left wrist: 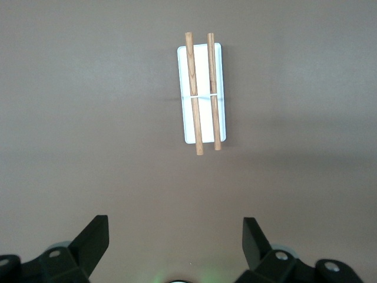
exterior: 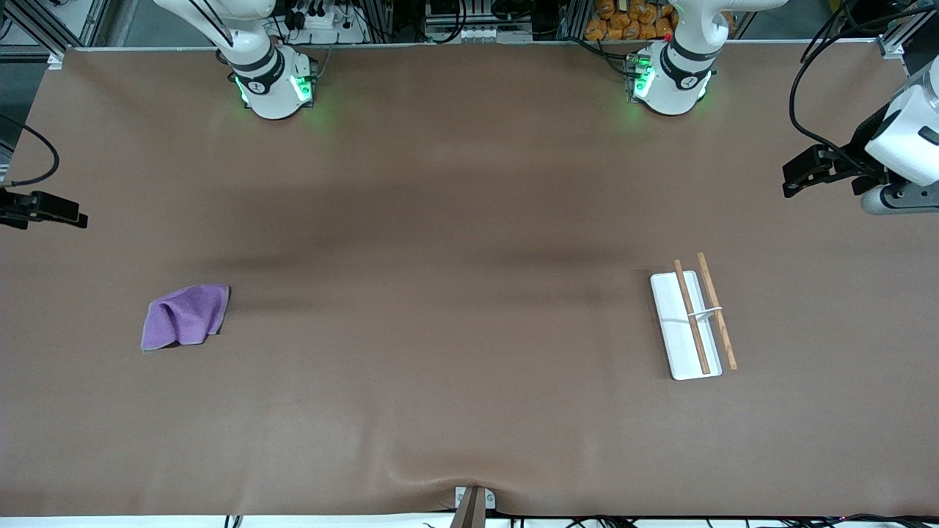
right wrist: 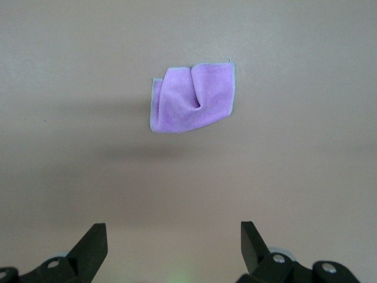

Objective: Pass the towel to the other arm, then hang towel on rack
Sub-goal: 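Reach the right gripper down to the purple towel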

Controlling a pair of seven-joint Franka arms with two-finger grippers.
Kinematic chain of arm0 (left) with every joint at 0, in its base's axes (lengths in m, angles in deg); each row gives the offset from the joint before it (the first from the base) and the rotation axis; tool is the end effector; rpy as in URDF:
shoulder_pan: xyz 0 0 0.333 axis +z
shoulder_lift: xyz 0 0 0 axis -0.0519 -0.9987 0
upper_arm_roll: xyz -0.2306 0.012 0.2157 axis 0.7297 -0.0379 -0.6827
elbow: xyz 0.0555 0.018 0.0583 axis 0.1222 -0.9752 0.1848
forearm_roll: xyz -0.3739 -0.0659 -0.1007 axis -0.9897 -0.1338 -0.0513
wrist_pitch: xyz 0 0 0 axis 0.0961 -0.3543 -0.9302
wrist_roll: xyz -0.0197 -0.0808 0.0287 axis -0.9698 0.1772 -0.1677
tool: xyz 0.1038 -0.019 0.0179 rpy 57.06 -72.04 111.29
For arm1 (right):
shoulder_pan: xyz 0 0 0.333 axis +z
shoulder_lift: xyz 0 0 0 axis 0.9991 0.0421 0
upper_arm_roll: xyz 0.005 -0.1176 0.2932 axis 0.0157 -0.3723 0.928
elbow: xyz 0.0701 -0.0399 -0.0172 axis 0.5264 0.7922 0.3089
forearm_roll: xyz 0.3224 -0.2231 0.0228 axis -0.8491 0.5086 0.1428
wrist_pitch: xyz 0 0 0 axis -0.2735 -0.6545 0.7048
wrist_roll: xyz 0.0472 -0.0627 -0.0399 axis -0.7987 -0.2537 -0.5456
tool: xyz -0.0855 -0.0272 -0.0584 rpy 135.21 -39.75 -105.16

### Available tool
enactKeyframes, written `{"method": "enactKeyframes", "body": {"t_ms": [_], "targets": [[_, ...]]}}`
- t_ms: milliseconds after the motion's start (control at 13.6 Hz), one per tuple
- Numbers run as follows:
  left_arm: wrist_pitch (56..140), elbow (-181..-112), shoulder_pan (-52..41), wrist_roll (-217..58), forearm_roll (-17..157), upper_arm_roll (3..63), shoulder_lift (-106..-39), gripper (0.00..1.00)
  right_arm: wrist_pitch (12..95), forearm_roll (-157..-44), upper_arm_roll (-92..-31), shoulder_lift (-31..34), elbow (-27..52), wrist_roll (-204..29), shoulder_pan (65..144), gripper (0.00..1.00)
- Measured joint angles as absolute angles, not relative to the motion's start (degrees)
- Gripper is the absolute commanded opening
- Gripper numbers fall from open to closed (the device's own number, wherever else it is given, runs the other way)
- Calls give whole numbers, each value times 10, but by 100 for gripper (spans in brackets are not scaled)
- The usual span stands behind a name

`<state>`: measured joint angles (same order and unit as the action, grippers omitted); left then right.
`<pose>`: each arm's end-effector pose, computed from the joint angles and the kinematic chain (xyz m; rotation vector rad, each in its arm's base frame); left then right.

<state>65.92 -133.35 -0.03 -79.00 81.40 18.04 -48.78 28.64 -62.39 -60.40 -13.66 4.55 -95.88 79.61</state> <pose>0.5528 -0.0572 0.6292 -3.1002 -0.0161 0.0778 0.5770 -0.1261 0.5389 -3.1322 -0.0303 0.2299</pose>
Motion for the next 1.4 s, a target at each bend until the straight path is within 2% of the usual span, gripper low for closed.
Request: {"method": "enactKeyframes", "body": {"t_ms": [295, 738, 1181, 1402], "targets": [[659, -1336, 3, -790, 814, 180, -489, 100, 362, -624, -604, -89, 46, -967, 776, 100], [667, -1339, 7, -790, 814, 179, -496, 100, 493, -625, -604, 38, 30, -1038, 757, 100], [680, -1340, 7, -790, 814, 179, -506, 100, 524, -626, -596, 132, 28, -1054, 793, 100], [687, -1340, 7, -790, 814, 180, -513, 100, 544, -626, -598, 160, 28, -1054, 792, 100]]}}
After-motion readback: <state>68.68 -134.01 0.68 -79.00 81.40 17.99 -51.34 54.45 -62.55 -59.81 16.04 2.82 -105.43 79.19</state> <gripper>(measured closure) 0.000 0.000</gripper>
